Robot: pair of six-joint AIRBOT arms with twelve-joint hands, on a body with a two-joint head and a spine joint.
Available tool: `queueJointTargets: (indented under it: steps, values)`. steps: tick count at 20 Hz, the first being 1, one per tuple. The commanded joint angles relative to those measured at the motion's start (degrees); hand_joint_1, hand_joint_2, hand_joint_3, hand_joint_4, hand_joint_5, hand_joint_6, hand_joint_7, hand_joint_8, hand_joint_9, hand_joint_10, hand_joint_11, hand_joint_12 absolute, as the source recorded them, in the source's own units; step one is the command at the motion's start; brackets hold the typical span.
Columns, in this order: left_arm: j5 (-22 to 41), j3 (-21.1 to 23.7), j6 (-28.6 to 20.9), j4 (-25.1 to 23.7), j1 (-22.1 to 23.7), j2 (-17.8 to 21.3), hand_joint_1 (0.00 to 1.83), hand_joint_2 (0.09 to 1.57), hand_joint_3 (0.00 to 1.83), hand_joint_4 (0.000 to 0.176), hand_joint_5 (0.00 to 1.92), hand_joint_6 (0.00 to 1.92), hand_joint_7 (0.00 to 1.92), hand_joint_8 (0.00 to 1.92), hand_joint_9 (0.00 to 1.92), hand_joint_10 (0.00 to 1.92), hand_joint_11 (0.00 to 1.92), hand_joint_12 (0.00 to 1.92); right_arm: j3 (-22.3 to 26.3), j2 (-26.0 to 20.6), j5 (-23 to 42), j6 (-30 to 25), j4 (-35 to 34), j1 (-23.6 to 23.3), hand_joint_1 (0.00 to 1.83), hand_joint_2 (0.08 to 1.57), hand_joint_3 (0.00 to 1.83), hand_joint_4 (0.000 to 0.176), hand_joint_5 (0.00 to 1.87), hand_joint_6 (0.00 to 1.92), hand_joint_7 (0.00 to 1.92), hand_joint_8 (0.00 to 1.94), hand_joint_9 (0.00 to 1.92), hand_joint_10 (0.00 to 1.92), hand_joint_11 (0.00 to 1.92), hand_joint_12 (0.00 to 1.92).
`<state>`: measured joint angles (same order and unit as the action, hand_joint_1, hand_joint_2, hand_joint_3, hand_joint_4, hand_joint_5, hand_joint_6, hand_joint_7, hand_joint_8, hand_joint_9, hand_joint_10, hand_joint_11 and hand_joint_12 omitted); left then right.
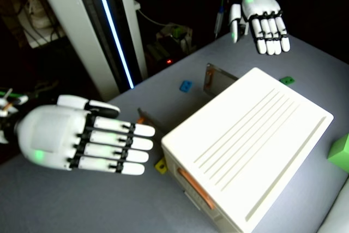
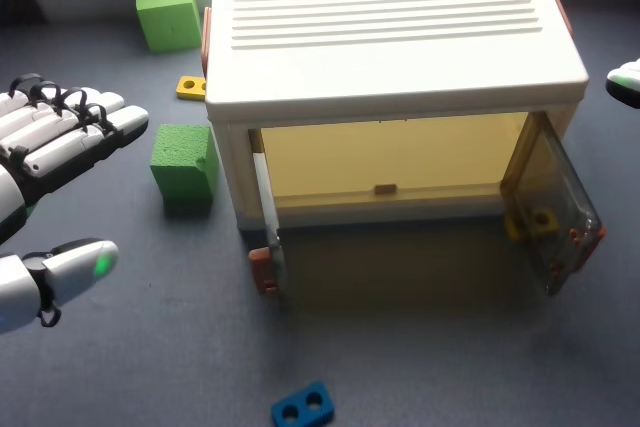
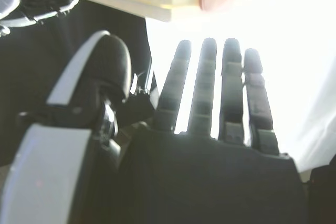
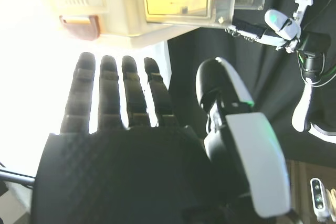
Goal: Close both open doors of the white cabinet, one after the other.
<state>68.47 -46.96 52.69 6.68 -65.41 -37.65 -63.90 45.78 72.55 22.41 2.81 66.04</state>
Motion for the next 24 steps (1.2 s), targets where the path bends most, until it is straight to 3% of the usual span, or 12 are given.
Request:
queueJointTargets:
  steps: [1,5,8,16,24]
  values:
    - [6.17,0.11,0.00,0.76,0.17,0.32,0.00,1.42,0.02,0.000,0.00,0.00,0.00,0.00,0.05,0.00,0.00,0.39,-0.07,-0.23,6.45,-0.28,-1.84,-0.08,0.16,1.45,0.01,0.000,0.02,0.00,0.00,0.00,0.00,0.00,0.05,0.04]
    - [5.15,-0.11,-0.76,-0.20,0.27,-0.07,0.00,1.46,0.01,0.000,0.00,0.00,0.03,0.00,0.06,0.00,0.00,0.37,-0.10,-0.23,6.27,-0.28,-1.63,0.04,0.14,1.46,0.01,0.000,0.03,0.00,0.00,0.00,0.00,0.00,0.05,0.03]
    - [3.94,-0.25,-1.88,-2.01,0.74,-0.54,0.00,1.52,0.01,0.000,0.00,0.00,0.00,0.00,0.00,0.00,0.00,0.14,-0.09,-0.17,6.20,-0.28,-1.26,0.04,0.14,1.47,0.00,0.000,0.01,0.00,0.00,0.00,0.00,0.00,0.00,0.00]
    - [-1.41,-1.29,-6.60,-8.79,3.37,-3.18,0.00,1.48,0.00,0.000,0.00,0.00,0.00,0.00,0.01,0.00,0.00,0.29,0.43,-0.17,6.23,-0.29,-0.37,0.04,0.11,1.48,0.00,0.000,0.00,0.00,0.00,0.00,0.00,0.00,0.06,0.02]
    - [-5.06,-2.40,-8.72,-12.11,5.59,-5.75,0.00,1.44,0.00,0.000,0.04,0.00,0.00,0.00,0.01,0.00,0.02,0.19,0.38,-0.03,6.18,-0.29,-1.08,0.76,0.11,1.46,0.00,0.000,0.00,0.00,0.00,0.00,0.00,0.00,0.09,0.02]
